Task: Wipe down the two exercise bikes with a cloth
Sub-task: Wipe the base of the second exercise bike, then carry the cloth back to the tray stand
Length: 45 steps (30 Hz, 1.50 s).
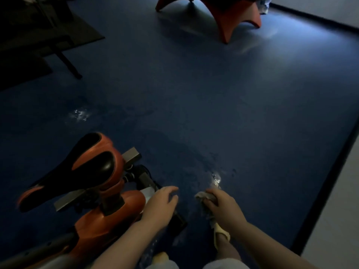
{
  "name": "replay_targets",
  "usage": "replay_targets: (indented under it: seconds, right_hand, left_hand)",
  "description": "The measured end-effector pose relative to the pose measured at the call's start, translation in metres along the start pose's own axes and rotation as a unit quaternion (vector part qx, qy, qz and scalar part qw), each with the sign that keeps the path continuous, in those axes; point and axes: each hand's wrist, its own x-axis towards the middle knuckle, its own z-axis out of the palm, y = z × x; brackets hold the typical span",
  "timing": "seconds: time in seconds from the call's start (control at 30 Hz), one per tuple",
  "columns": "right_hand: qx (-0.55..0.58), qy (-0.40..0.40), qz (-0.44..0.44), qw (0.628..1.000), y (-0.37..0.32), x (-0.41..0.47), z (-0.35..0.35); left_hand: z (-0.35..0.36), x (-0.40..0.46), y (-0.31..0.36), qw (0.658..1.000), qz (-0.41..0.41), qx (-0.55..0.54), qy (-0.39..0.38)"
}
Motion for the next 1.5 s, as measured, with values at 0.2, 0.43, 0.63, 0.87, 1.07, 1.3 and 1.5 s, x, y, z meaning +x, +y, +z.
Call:
replay_targets:
  seconds: [0.2,0.43,0.63,0.87,1.07,1.3,1.5]
  right_hand:
    - [-0.051,-0.043,-0.067,0.996,0.019,0.098,-0.076]
    - [-0.101,-0.085,-0.133,0.982,0.02,0.198,-0.154]
    - [-0.09,-0.123,-0.184,0.971,-0.021,0.267,-0.159]
    - [-0.111,-0.202,-0.254,0.939,-0.087,0.344,-0.127]
    - [-0.152,-0.241,-0.291,0.914,-0.164,0.422,-0.103]
    - [-0.147,-0.262,-0.335,0.893,-0.251,0.49,-0.075]
    - [-0.161,-0.304,-0.361,0.867,-0.316,0.556,-0.041]
  left_hand:
    - [0.033,0.077,0.056,0.995,-0.046,-0.055,0.073]
    - [0.048,0.16,0.133,0.98,-0.074,-0.118,0.14]
    - [0.017,0.194,0.129,0.961,-0.132,-0.137,0.202]
    - [-0.021,0.239,0.088,0.923,-0.202,-0.179,0.273]
    - [-0.081,0.29,0.064,0.904,-0.225,-0.196,0.305]
    - [-0.161,0.337,0.04,0.889,-0.244,-0.18,0.343]
    - [-0.2,0.363,0.007,0.848,-0.279,-0.233,0.385]
